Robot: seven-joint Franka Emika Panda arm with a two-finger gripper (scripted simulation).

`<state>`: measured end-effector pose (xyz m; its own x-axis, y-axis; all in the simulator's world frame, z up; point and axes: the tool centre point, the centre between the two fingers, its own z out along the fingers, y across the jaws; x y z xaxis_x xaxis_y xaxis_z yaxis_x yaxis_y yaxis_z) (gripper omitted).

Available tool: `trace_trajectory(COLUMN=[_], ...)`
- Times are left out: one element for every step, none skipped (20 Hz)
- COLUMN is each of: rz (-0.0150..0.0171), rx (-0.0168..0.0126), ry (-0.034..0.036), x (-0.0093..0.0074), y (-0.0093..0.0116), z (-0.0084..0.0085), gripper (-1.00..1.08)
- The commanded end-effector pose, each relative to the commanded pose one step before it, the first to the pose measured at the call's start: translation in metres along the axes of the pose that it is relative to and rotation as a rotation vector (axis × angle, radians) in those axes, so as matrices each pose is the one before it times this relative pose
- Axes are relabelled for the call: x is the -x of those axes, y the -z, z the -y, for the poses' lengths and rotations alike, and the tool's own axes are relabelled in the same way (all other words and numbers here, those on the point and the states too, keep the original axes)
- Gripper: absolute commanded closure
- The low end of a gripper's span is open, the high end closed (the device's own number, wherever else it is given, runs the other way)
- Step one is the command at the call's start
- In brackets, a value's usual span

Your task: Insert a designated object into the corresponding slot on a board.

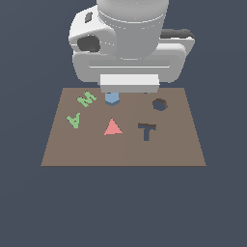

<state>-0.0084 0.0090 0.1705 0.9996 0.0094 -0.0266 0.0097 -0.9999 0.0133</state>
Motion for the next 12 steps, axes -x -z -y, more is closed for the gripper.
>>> trace_trajectory(rz=[0.0,-0.00003,-0.00006,-0.0001,-0.00014,-0.00018,-0.00022,-0.00026,-0.0003,-0.00033,-0.00037,-0.00041], rx=[0.0,0.00002,0.00001,0.00001,0.00001,0.00002,0.00002,0.00002,0.00003,0.00003,0.00003,0.00004], ry=[0.0,0.00069,0.00207,0.00352,0.00488,0.00629,0.00766,0.00903,0.01042,0.01177,0.01313,0.0145], x=[0.0,0.00006,0.00019,0.00032,0.00045,0.00057,0.0007,0.00083,0.00095,0.00108,0.0012,0.00132], y=[0.0,-0.00007,-0.00023,-0.00037,-0.00053,-0.00068,-0.00082,-0.00097,-0.00112,-0.00127,-0.00142,-0.00156], z=[-0.00001,0.0,0.0,0.00004,0.00003,0.00004,0.00004,0.00004,0.00006,0.00006,0.00006,0.00008], gripper=[-0.92,-0.92,-0.92,-0.92,-0.92,-0.92,-0.92,-0.92,-0.92,-0.92,-0.92,-0.92])
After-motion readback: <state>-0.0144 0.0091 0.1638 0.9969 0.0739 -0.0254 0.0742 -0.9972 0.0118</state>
